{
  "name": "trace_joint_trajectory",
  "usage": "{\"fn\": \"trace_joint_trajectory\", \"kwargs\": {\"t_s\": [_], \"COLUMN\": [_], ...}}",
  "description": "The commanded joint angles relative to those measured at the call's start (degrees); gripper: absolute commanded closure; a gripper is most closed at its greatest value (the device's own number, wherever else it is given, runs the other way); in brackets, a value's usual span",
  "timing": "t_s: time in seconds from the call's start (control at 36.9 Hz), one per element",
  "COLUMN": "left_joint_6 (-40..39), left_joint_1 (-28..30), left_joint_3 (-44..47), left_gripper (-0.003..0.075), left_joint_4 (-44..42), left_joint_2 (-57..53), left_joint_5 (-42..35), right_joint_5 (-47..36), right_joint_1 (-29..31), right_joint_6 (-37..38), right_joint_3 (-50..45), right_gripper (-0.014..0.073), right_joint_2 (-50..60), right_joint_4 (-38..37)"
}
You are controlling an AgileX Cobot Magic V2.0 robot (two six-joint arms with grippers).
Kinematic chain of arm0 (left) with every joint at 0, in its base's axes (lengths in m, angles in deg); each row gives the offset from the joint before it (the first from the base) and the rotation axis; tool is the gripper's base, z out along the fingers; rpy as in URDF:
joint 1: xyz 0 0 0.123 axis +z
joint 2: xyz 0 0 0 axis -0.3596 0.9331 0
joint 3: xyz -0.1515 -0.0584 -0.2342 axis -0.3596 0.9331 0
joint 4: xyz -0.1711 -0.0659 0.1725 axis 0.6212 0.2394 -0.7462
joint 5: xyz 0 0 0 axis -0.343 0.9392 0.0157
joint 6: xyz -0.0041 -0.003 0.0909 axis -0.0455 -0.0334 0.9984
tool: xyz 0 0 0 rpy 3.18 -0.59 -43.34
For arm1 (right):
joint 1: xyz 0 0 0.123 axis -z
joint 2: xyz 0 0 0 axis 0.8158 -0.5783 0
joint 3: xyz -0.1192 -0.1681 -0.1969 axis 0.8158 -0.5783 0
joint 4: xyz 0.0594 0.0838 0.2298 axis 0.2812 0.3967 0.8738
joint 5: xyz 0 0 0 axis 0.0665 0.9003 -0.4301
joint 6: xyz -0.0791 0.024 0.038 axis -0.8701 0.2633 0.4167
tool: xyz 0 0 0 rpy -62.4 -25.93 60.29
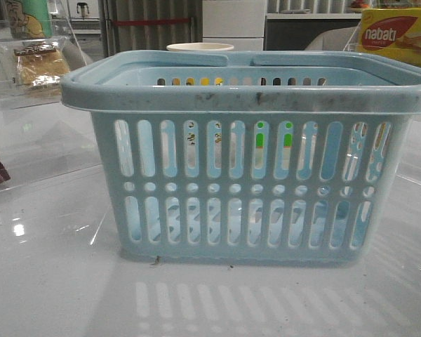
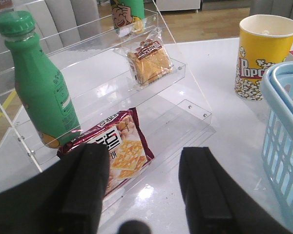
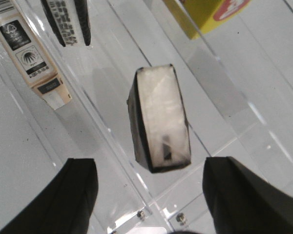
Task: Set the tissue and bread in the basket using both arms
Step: 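Grasp the small black box with the right gripper and lift it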
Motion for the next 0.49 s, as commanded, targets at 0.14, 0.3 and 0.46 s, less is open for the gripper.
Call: {"fn": "trace_joint_trajectory", "kwargs": {"t_s": [0.14,0.3,0.46], "left_joint_6": [-0.2,-0.2,-0.2], "left_joint_1": [0.1,0.1,0.1], "left_joint_3": [-1.8,-1.8,-1.8], "left_gripper": [0.0318,0.0318,0.0318], "left_joint_4": [0.5,0.5,0.5], "left_joint_2": [0.6,0.6,0.6], "left_joint_5": [-4.3,-4.3,-4.3], "right_joint_5": [-5.5,-5.6,-4.2], "right_joint_1": [0.3,0.3,0.3], "right_joint_6": [0.1,0.1,0.1], "right_joint_3": [2.7,2.7,3.2], "right_gripper": [0.0076,0.0279,0.0392], "right_joint_2": [0.3,-0.2,0.1], "right_joint_4": [-1.2,-1.2,-1.2]}}
